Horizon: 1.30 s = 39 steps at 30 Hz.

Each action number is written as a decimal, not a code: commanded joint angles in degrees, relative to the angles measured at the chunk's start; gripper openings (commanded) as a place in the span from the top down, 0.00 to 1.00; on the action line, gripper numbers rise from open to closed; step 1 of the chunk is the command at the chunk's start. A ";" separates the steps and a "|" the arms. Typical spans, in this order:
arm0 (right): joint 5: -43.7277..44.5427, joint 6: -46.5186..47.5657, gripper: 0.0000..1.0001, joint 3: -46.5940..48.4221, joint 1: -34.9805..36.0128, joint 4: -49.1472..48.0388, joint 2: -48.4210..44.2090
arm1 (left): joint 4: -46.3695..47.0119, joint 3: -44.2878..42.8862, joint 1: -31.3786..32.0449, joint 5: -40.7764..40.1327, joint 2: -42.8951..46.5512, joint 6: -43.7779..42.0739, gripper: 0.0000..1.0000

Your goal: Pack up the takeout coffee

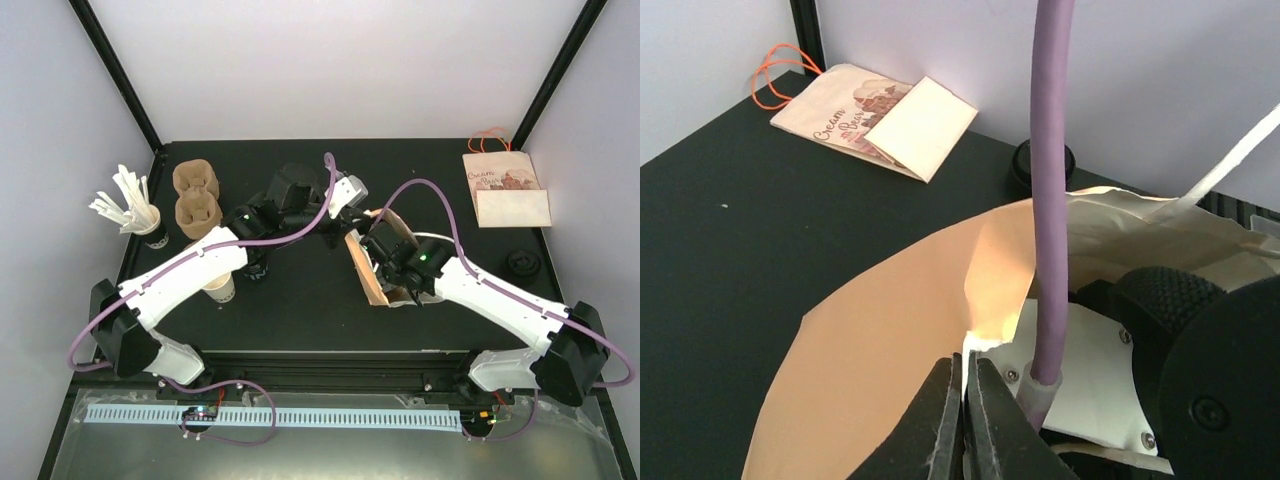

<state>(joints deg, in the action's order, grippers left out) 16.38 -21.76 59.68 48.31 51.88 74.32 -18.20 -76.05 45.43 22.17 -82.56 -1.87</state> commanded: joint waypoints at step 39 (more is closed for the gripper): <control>2.15 6.17 0.42 -2.59 -3.30 -10.16 4.40 | -9.05 -11.18 -4.03 5.47 -1.83 -1.54 0.97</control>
<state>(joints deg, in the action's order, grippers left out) 13.43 -17.41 57.49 45.34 42.70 77.80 -26.20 -82.17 41.82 25.10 -86.37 -1.50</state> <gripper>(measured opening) 0.713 0.033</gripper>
